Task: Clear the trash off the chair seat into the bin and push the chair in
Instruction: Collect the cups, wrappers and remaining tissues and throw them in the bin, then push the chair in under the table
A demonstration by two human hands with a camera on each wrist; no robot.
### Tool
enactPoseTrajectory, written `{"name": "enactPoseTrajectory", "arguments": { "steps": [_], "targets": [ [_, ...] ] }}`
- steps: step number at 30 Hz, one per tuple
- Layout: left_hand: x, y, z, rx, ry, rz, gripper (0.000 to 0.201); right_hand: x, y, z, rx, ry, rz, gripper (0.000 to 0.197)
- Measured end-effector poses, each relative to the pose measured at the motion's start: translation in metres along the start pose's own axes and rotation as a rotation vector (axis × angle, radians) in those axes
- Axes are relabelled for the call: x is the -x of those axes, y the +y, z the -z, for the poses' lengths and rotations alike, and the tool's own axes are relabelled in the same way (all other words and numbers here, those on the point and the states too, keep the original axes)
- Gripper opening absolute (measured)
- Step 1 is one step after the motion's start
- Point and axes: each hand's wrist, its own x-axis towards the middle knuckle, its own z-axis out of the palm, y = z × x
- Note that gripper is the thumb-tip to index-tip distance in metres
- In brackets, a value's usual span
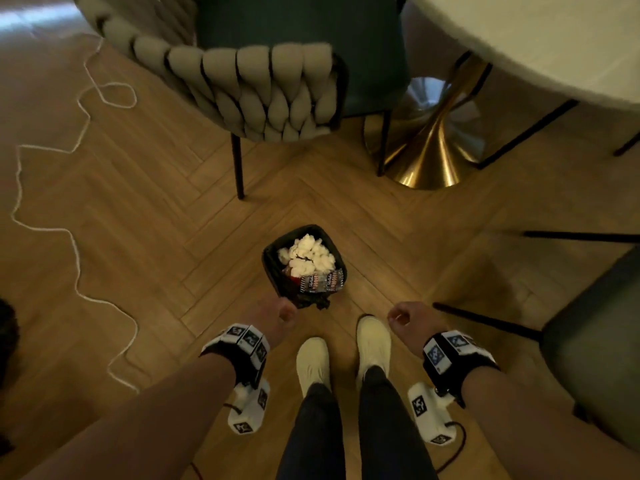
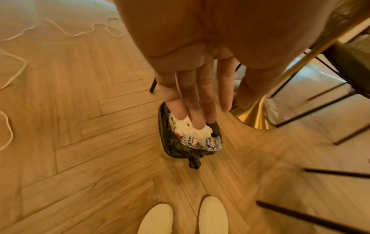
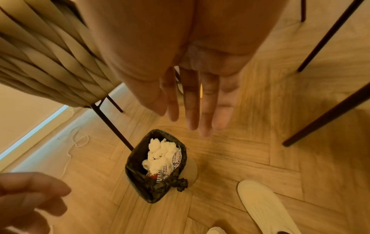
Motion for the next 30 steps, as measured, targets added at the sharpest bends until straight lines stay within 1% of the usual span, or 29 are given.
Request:
{"name": "enactPoseTrajectory", "arguments": {
  "steps": [2,4,6,8,10,12,14,17,21,26,27,30],
  "targets": [
    [0.034,0.013,0.006,-0.036,-0.061,-0.027,0.012,0.043,0.005,0.02,-0.014,0.025,-0.021,0.015],
    [0.067,0.033,0.01,-0.028,-0.089,-0.076,0.007,0.091,0.015,0.038,-0.011,0.042,-0.033,0.015],
    [0.097,0.062,0.015,-0.062,-0.111,-0.13,0.007,0.14,0.03,0.056,-0.007,0.04,-0.059,0.018],
    [0.123,0.093,0.014,-0.128,-0.139,-0.189,0.008,0.186,0.052,0.071,0.003,0.038,-0.099,0.023],
    [0.145,0.129,0.01,-0.217,-0.159,-0.273,0.01,0.231,0.077,0.082,-0.019,0.068,-0.143,0.024],
    [0.167,0.167,0.001,-0.334,-0.185,-0.359,0.009,0.274,0.106,0.085,-0.053,0.124,-0.188,0.021],
    [0.187,0.204,-0.013,-0.421,-0.22,-0.416,0.009,0.313,0.137,0.082,-0.109,0.194,-0.221,0.019],
    [0.213,0.253,-0.042,-0.489,-0.24,-0.498,0.011,0.364,0.195,0.07,-0.195,0.269,-0.262,0.018],
    [0.249,0.303,-0.102,-0.569,-0.272,-0.576,0.011,0.416,0.285,0.044,-0.211,0.243,-0.293,0.015],
    [0.298,0.343,-0.195,-0.672,-0.276,-0.563,0.011,0.462,0.399,0.02,-0.215,0.182,-0.319,0.013],
    [0.307,0.35,-0.21,-0.684,-0.286,-0.558,0.009,0.471,0.415,0.019,-0.205,0.175,-0.322,0.014],
    [0.333,0.371,-0.247,-0.708,-0.318,-0.559,0.014,0.496,0.458,0.02,-0.191,0.151,-0.341,0.016]
  ]
}}
